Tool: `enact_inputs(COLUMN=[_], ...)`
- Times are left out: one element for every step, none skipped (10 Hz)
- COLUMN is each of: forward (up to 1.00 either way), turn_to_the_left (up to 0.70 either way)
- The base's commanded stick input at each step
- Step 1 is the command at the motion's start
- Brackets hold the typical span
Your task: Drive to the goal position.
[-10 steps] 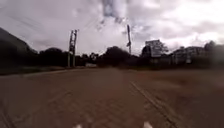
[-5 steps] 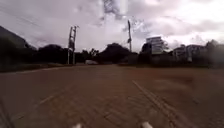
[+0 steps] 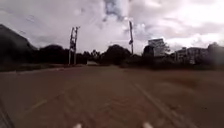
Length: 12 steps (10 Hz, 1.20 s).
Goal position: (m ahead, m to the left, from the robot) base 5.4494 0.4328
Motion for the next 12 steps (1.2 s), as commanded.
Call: enact_inputs(forward=[0.50, 0.50, 0.50, 0.50, 0.50, 0.50, 0.50, 0.50, 0.50, 0.50, 0.50, 0.50], turn_to_the_left=[0.00, 0.00, 0.00, 0.00, 0.00, 0.00, 0.00, 0.00, 0.00, 0.00, 0.00, 0.00])
